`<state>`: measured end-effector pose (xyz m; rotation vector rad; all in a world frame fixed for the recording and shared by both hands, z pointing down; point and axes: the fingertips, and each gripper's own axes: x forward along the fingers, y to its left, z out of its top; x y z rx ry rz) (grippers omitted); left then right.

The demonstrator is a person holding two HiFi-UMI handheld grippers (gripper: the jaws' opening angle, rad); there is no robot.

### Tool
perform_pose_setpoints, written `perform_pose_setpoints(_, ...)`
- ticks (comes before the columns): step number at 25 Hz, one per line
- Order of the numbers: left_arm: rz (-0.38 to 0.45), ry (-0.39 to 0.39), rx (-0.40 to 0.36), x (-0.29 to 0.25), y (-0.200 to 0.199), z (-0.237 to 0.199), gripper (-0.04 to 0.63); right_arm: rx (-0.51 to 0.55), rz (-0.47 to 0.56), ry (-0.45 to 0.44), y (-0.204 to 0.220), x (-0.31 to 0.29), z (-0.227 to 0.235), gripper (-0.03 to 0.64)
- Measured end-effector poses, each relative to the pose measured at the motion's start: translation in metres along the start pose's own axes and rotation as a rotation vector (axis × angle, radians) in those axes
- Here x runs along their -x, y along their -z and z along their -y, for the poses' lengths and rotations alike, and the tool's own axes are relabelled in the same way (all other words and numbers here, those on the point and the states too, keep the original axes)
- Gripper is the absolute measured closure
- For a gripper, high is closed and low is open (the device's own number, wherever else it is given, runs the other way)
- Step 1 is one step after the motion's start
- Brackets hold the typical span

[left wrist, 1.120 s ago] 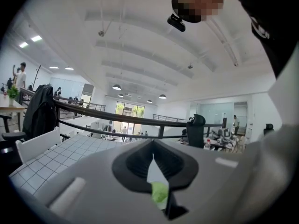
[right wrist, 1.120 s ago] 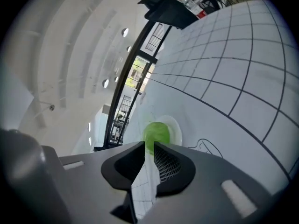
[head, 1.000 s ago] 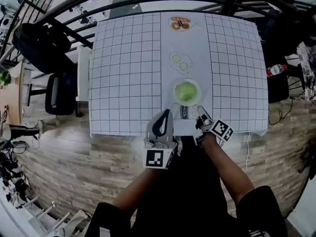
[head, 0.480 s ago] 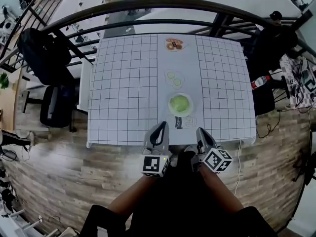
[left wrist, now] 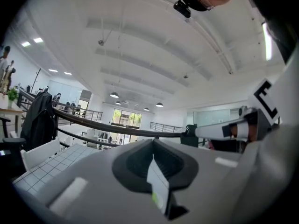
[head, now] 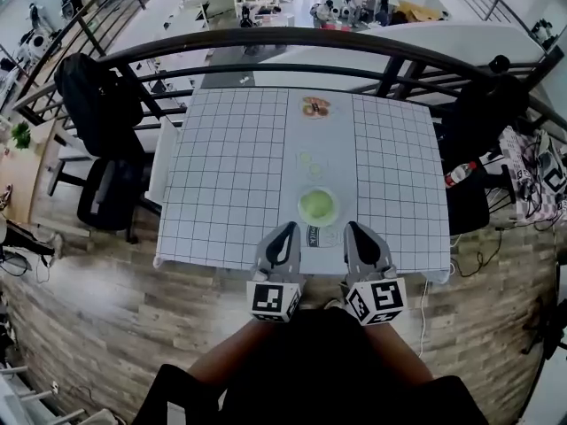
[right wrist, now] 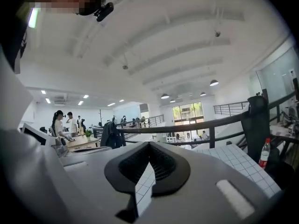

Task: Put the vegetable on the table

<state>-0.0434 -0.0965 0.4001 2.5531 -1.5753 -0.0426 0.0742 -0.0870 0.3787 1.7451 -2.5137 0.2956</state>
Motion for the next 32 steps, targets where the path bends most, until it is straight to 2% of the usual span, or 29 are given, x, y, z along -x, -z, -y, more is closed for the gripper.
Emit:
perform_pose_setpoints(4, 0.022, 0.003, -0.022, 0.007, -0.009, 0.015, 0.588, 0.048, 0.029, 0.007, -0.002, 0.008, -0.006, 0.618)
perform_pose_setpoints(8, 0.046, 0.004, -0.028, 0.017, -0.011, 0.023, 0.588, 0.049, 0.035, 0.008, 0.0, 0.022, -0.013, 0.62)
perform_pose_setpoints(15, 0.096, 0.025, -0.076, 0.005, -0.028, 0.031, 0.588, 0.112, 0.035, 0.041, -0.004, 0.016, -0.01, 0.62)
perform_pose_setpoints(22, 0.101, 0.052, -0.08, 0.001, -0.03, 0.038, 0.588, 0.138, 0.039, 0.054, -0.004, 0.015, -0.013, 0.62)
perform_pose_setpoints(32, 0.084, 0.082, -0.077, 0.0, -0.027, 0.034, 0.588, 0.119, 0.029, 0.052, 0.003, 0.011, -0.02, 0.62)
